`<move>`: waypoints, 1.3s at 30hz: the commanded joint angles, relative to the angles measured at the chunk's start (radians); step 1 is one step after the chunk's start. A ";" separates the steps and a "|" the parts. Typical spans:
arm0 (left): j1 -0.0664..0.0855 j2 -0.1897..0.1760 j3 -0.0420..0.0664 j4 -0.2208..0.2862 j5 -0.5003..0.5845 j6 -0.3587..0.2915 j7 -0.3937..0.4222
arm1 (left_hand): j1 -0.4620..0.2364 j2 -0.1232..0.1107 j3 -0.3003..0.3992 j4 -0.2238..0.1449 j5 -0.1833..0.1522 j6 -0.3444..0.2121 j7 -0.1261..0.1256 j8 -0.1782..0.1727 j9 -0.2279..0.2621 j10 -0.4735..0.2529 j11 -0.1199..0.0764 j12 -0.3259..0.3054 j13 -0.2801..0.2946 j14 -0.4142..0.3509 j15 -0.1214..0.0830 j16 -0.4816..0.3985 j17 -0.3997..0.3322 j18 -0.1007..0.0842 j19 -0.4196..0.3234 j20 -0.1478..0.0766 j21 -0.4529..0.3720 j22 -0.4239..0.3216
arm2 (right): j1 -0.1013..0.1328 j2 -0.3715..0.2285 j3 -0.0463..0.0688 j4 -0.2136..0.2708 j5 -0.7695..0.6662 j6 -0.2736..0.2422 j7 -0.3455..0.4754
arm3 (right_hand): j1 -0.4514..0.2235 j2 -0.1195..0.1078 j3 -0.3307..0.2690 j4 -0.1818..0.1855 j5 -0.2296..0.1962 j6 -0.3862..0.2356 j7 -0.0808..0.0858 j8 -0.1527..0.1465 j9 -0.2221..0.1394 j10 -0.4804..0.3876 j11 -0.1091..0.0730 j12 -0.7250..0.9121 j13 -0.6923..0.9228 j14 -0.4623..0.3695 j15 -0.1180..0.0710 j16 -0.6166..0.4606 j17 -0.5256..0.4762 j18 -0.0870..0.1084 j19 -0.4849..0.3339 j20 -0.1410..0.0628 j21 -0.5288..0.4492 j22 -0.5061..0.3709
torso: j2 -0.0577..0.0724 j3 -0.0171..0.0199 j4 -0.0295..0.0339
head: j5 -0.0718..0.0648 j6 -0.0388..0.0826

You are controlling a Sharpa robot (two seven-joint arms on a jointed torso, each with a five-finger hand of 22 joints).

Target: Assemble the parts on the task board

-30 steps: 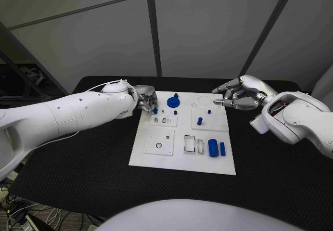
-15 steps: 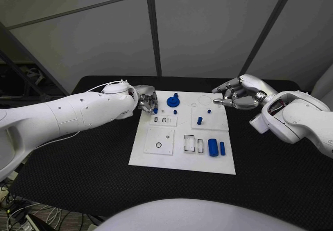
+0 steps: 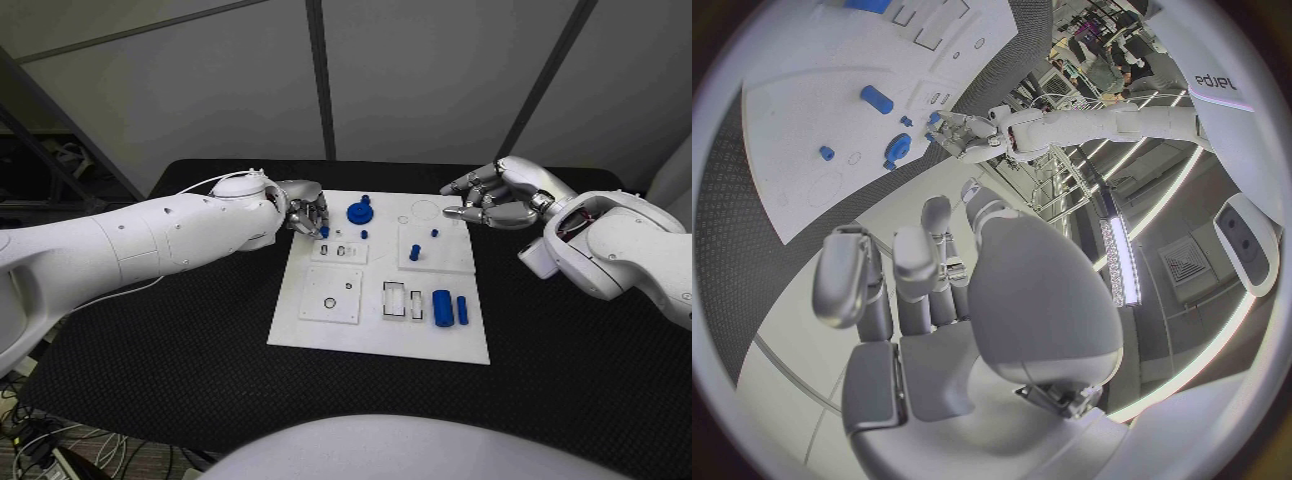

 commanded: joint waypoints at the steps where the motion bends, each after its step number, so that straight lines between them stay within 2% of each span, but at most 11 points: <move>1: -0.002 -0.003 -0.002 0.006 0.010 0.020 0.013 | 0.001 0.024 0.003 0.011 0.007 0.032 0.011 -0.001 -0.001 -0.011 0.000 0.002 -0.001 0.035 0.002 0.002 0.054 -0.043 -0.005 0.002 -0.004 0.000 | 0.002 0.000 0.001 0.002 -0.002 0.004 0.008 | -0.010 0.003 0.002 0.006 0.005 0.007 -0.002 -0.003 -0.001 0.006 -0.002 0.004 -0.001 0.005 0.000 -0.004 0.001 0.010 0.006 0.002 -0.006 0.001 | 0.000 -0.0002 -0.0003 | 0.001 0.001; 15: -0.002 -0.008 -0.001 0.008 0.023 0.033 0.014 | 0.015 0.071 0.017 0.009 0.008 0.018 0.019 -0.012 -0.021 -0.035 0.007 0.006 -0.002 0.032 0.007 0.001 0.052 -0.042 -0.014 0.005 -0.013 -0.004 | 0.002 0.001 0.001 0.000 -0.002 0.006 0.010 | -0.012 0.003 0.001 0.007 0.004 0.007 -0.002 -0.003 -0.001 0.005 -0.002 0.002 -0.002 0.005 0.000 -0.005 -0.001 0.011 0.006 0.002 -0.007 0.001 | 0.000 -0.0003 -0.0001 | 0.001 0.001; 19: -0.002 -0.008 -0.001 0.009 0.023 0.032 0.015 | 0.016 0.091 0.036 0.016 0.007 0.011 0.021 -0.016 -0.029 -0.042 0.008 0.008 -0.002 0.032 0.008 0.002 0.053 -0.042 -0.015 0.006 -0.013 -0.002 | 0.002 0.001 0.001 0.000 -0.002 0.007 0.011 | -0.012 0.003 0.001 0.007 0.004 0.007 -0.002 -0.003 -0.001 0.005 -0.002 0.002 -0.002 0.005 0.000 -0.005 -0.001 0.011 0.006 0.002 -0.007 0.001 | 0.000 0.0000 -0.0001 | 0.001 0.002; 39: -0.002 -0.007 -0.001 0.011 0.023 -0.008 0.019 | 0.002 0.098 0.095 0.042 0.007 0.010 0.021 -0.014 -0.047 -0.040 0.009 0.038 0.007 0.037 0.009 0.011 0.064 -0.044 -0.006 0.008 -0.001 0.015 | 0.002 0.002 0.001 -0.001 -0.002 0.007 0.012 | -0.012 0.003 0.001 0.007 0.004 0.007 -0.002 -0.003 -0.001 0.005 -0.002 0.002 -0.002 0.005 0.000 -0.005 -0.001 0.011 0.006 0.002 -0.007 0.001 | 0.000 -0.0001 0.0002 | -0.001 0.004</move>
